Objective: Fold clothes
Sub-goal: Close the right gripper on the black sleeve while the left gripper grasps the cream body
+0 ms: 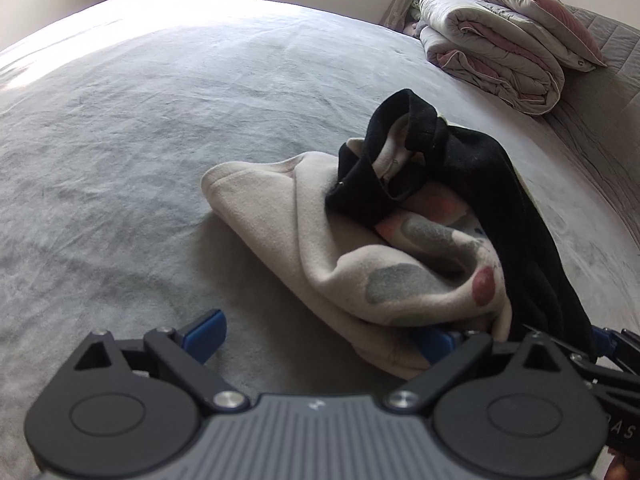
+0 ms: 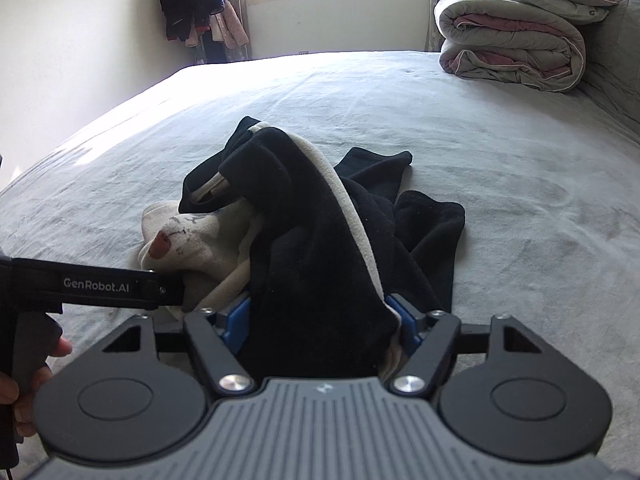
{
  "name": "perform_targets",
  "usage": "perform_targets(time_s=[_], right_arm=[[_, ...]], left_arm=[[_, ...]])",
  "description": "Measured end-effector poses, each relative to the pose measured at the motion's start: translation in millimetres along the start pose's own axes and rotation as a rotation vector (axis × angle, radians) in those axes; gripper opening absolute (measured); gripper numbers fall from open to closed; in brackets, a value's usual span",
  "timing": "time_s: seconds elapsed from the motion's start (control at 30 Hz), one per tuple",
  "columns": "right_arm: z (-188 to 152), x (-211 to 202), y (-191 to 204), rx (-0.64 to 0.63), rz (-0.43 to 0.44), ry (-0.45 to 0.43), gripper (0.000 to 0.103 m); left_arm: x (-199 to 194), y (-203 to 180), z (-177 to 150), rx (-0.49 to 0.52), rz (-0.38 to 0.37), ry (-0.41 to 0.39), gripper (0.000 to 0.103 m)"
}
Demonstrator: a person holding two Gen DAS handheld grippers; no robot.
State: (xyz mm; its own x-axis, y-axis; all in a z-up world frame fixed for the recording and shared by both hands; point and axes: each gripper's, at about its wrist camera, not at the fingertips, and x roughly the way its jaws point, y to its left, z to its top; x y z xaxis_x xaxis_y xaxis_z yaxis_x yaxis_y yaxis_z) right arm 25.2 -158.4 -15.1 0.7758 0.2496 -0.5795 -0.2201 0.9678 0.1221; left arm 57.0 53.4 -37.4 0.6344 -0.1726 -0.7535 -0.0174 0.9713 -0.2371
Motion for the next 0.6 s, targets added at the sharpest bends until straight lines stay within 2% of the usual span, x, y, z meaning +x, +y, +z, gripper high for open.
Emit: perform_targets(time_s=[0.03,0.1,0.13,0.3,0.4,0.6], right_arm=[[-0.1,-1.6,1.1,-0.016,-0.014,-0.006,0.054],[0.5,-7.1,3.7,-0.035,-0.029,-0.013,0.031],[0.6,-9.1,3.9,-0.041,-0.034,-0.014,0.027],[1.4,-18.6,-2.7,-0.045,-0.064,-0.026,0.023],[2.9,-28.0,-7.2,-0.03,-0.073,-0.037,0.022],[3.1,-47.4,-24.3,0.002,-0.092,-0.054,0.021]], left_arm=[[-2.8,0.4,0.8,-0.004,-0.001,-0.005,0.096],[-7.9,-0.4,2.1,0.004,0.002,-0.02,0.095],[-10.3,-0.8,2.6,0.009,0.004,-0.028,0.095],[-19.9,0.9,3.4,0.009,-0.01,-0.054,0.094],[-26.9,2.6,3.7,0.008,-0.026,-0.075,0.09],[-39.6,2.9,4.3,0.022,-0.042,-0.113,0.089]])
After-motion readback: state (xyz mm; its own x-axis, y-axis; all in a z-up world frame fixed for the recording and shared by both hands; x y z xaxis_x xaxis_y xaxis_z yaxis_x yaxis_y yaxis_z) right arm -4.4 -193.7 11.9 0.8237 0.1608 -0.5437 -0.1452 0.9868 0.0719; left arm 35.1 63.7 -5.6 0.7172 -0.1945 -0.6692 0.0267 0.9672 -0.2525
